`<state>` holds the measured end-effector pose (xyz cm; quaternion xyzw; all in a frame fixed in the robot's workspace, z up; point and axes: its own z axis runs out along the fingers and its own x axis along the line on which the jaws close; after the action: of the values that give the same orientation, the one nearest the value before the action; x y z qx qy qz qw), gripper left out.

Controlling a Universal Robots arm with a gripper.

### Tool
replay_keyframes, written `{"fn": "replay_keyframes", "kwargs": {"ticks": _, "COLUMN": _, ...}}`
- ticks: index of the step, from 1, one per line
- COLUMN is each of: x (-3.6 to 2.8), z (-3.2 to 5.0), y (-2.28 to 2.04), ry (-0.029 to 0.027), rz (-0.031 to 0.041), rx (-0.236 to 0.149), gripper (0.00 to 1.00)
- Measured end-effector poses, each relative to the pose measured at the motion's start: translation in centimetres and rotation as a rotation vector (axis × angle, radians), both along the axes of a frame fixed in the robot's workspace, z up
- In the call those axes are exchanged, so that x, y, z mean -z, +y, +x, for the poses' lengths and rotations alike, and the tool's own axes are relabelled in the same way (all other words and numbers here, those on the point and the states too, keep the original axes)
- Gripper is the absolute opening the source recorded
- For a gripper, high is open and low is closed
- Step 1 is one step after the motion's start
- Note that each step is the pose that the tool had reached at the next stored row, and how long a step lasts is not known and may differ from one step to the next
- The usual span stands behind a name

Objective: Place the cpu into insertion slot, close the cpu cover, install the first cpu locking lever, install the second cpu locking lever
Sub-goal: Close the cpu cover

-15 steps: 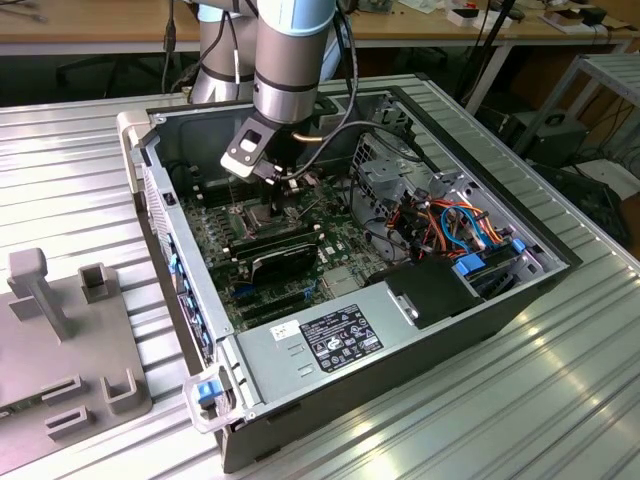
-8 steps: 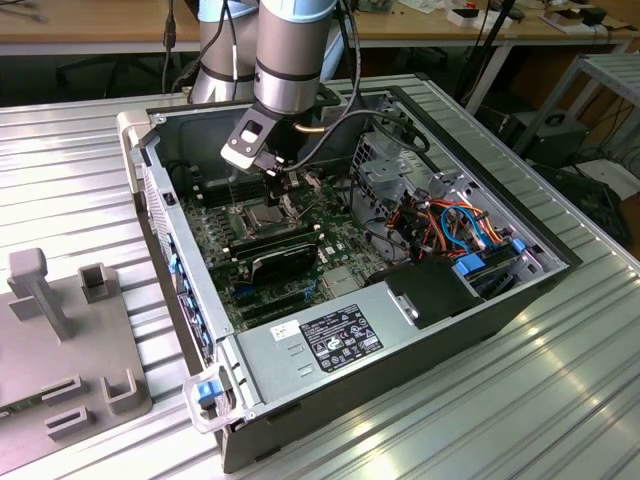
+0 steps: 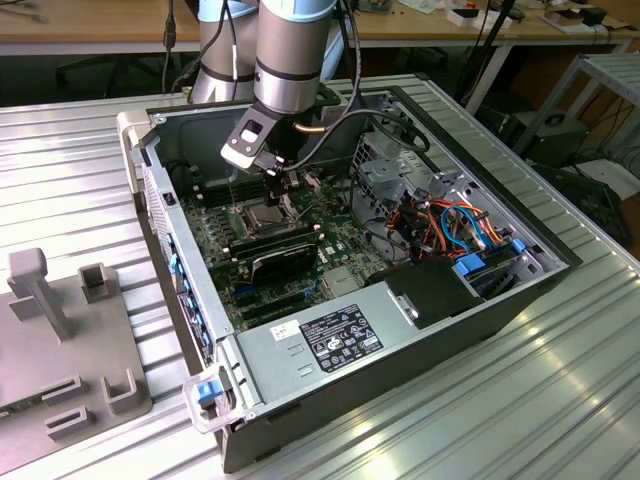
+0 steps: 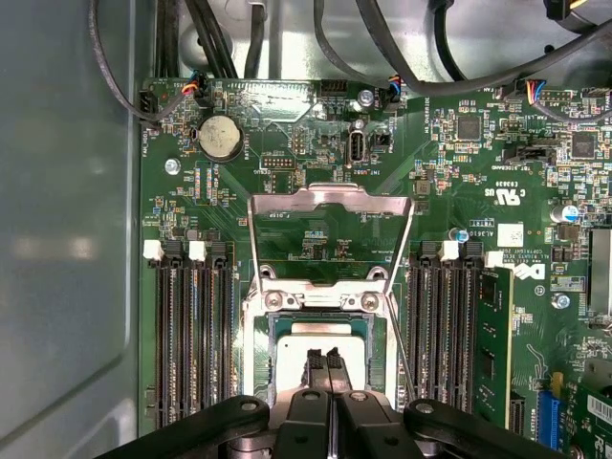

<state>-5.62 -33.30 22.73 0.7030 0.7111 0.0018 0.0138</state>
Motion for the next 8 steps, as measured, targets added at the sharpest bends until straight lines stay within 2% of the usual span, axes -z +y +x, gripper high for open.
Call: {"fn": "replay_keyframes", "kwargs": {"ticks": 8, "x": -0.02, "z": 0.00, "y": 0.00, "ry": 0.0000, "rz": 0.0000, "rx": 0.000, "gripper": 0.11}}
